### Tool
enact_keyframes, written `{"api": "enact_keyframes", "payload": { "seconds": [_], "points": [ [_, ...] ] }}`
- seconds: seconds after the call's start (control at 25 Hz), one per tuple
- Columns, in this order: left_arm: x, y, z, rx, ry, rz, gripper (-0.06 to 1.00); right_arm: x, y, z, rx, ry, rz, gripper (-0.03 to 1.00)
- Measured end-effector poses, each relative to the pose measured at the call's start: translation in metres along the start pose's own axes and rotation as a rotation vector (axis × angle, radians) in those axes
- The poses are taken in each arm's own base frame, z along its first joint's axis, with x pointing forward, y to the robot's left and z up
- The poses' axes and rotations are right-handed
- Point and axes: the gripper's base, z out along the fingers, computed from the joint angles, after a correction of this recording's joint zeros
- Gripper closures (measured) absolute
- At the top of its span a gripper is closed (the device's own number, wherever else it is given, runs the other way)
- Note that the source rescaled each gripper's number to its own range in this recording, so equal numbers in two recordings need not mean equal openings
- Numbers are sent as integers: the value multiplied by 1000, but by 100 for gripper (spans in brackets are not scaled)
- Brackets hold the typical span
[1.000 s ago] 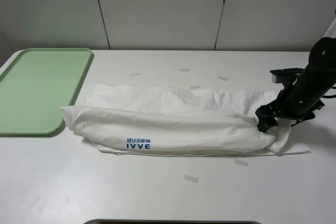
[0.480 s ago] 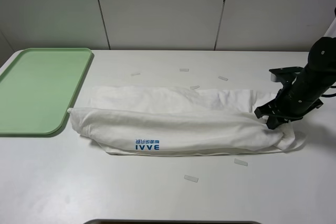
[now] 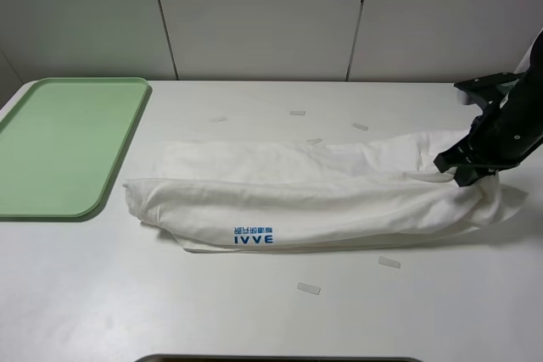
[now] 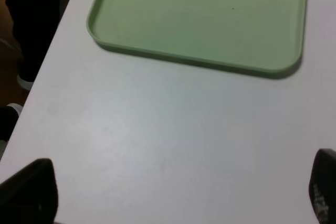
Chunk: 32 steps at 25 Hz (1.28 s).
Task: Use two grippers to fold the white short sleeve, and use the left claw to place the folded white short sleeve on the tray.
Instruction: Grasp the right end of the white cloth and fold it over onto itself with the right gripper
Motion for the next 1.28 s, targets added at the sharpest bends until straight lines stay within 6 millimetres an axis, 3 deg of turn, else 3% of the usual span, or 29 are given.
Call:
{"api": "enact_keyframes", "payload": {
  "seconds": [0.28, 0.36, 0.64, 0.84, 0.96, 1.28],
  "points": [
    [0, 0, 0, 0, 0, 0, 0, -14, -10, -43, 59, 48, -18, 79],
    [0, 0, 0, 0, 0, 0, 0, -29, -21, -69, 133, 101, -17, 79],
    [0, 0, 0, 0, 0, 0, 0, -47, -35, -107, 229, 131, 11, 79],
    [0, 0, 0, 0, 0, 0, 0, -47, -27, -115, 233, 179, -2, 79],
    [0, 0, 0, 1, 0, 0, 0, -52, 0, -114, 225, 179, -76, 79],
    [0, 0, 0, 1, 0, 0, 0, -37, 36, -86, 205, 198, -126, 79]
  ]
}}
